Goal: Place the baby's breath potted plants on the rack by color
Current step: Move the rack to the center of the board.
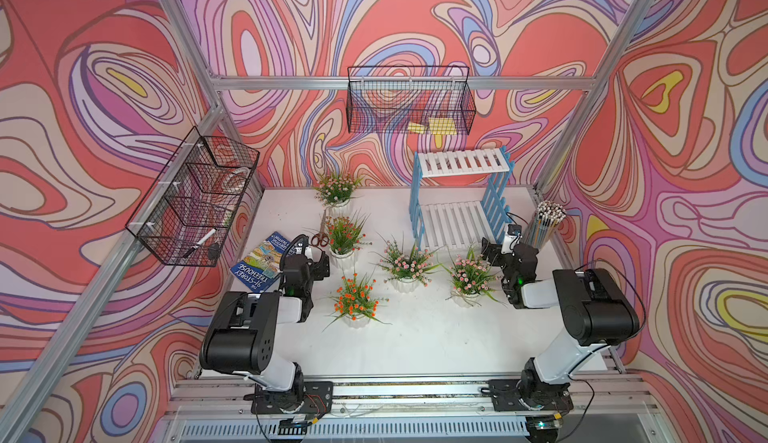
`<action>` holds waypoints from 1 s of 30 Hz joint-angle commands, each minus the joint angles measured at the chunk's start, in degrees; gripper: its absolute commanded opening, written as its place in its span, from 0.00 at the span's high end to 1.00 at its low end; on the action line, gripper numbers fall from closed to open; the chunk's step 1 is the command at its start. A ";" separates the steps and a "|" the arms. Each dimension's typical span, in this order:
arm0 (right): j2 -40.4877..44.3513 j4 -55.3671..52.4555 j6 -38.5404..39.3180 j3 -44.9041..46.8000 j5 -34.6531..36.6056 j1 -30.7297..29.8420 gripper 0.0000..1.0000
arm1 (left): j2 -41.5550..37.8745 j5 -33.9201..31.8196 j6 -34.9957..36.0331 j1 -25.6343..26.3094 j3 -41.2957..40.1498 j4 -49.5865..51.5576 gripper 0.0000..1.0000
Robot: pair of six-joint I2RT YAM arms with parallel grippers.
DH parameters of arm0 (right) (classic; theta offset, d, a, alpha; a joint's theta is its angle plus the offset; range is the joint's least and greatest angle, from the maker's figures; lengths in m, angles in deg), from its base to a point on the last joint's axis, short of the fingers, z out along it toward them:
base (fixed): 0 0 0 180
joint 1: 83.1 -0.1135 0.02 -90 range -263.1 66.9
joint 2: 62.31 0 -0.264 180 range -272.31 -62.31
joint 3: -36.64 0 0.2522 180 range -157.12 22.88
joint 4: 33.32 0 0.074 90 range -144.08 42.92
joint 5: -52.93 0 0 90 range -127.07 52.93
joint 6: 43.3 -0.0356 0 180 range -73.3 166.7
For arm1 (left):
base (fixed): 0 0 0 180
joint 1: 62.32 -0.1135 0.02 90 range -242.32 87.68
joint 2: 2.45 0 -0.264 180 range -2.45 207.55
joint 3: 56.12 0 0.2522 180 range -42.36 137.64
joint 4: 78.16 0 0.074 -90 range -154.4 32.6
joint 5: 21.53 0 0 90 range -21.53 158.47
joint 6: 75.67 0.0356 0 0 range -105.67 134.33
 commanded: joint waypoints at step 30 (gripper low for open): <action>19.91 -25.39 -7.43 -5.33 21.76 -1.26 0.04 | -6.51 -2.33 -1.00 -0.06 6.46 14.50 0.02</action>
